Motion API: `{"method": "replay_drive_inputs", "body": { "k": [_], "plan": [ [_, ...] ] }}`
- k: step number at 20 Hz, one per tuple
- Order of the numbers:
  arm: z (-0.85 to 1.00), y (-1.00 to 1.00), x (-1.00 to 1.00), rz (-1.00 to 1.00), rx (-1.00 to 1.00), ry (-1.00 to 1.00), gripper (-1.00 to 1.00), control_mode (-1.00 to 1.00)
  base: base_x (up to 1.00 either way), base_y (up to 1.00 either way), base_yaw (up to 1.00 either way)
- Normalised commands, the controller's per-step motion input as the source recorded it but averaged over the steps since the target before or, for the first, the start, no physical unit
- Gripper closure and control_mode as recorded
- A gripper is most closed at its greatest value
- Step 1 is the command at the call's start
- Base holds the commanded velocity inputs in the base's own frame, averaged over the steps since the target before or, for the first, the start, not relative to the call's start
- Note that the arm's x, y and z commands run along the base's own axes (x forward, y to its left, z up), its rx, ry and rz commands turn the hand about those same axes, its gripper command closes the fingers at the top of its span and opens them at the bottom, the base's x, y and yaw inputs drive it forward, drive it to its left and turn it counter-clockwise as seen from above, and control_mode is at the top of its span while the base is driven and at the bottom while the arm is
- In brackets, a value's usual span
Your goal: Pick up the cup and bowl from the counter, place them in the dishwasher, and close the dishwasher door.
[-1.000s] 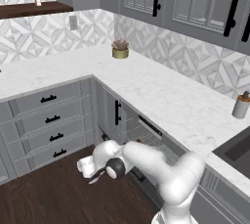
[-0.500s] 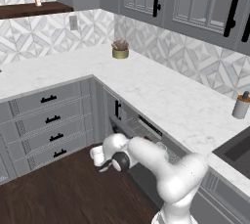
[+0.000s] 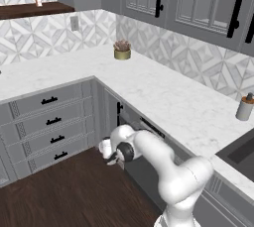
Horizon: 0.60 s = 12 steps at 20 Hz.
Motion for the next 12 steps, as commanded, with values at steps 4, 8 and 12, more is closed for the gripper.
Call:
{"method": "replay_drive_inputs", "body": {
  "k": [4, 8, 12],
  "plan": [
    [-0.9, -0.94, 0.98, -0.15, -0.28, -0.14, -1.0, -1.0, 0.0, 0.0, 0.0],
    [-1.0, -0.86, 0.87, -0.11, -0.31, -0.17, -1.0, -1.0, 0.0, 0.0, 0.0],
    [-1.0, -0.81, 0.8, -0.07, -0.32, -0.18, -1.0, -1.0, 0.0, 0.0, 0.0]
  ]
}}
